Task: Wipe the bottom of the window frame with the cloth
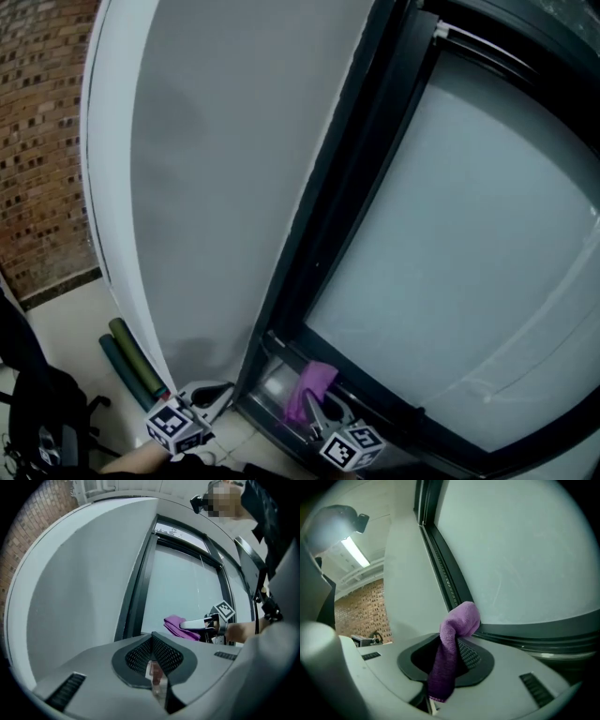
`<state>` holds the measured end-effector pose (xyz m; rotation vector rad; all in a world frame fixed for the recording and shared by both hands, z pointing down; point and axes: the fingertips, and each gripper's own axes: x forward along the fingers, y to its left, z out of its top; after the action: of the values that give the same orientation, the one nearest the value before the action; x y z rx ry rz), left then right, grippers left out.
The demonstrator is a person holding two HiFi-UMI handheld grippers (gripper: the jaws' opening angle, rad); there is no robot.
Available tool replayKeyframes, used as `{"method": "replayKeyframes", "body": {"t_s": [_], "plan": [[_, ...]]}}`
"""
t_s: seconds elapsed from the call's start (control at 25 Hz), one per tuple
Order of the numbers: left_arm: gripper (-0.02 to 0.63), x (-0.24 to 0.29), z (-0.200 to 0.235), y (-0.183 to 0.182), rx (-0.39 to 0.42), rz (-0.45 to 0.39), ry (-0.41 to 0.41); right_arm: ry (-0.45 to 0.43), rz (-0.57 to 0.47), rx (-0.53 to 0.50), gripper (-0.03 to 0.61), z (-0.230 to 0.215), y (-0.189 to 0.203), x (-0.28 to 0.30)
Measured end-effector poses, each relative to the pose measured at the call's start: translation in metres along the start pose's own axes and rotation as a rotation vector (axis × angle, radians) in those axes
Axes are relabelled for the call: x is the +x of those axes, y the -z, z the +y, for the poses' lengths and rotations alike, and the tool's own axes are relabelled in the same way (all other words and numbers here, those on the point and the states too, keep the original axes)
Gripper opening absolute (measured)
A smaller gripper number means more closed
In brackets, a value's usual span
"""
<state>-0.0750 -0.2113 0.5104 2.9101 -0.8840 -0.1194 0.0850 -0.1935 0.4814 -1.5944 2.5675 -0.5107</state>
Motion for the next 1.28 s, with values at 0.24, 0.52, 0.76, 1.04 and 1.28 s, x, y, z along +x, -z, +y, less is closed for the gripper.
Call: {"method": "replayKeyframes", "body": {"t_s": [0.24, 0.52, 0.76, 1.04, 1.28], "plan": [[0.005, 0.001, -0.008, -0.004, 0.006, 0.002, 0.030, 0.065, -0.087, -0.142, 0.092, -0.001, -0.001, -0.032], [0.005, -0.016, 0.003, -0.007, 0.003, -0.018, -0.007, 0.071, -0.109, -0.172, 0.091, -0.011, 0.006, -0.067], [0.005, -0.026, 0.004, -0.014, -0.005, -0.042, -0.010, 0.072, -0.108, -0.163, 0.091, -0.007, 0.016, -0.067], [0.005, -0.013, 0.004, -0.032, -0.013, -0.020, 0.009, 0.089, -0.079, -0.213, 0.084, -0.009, -0.004, -0.050], [0.005, -0.016, 0.009, -0.033, -0.020, -0.020, -0.019, 0.089, -0.045, -0.267, 0.084, -0.006, 0.000, -0.044]]}}
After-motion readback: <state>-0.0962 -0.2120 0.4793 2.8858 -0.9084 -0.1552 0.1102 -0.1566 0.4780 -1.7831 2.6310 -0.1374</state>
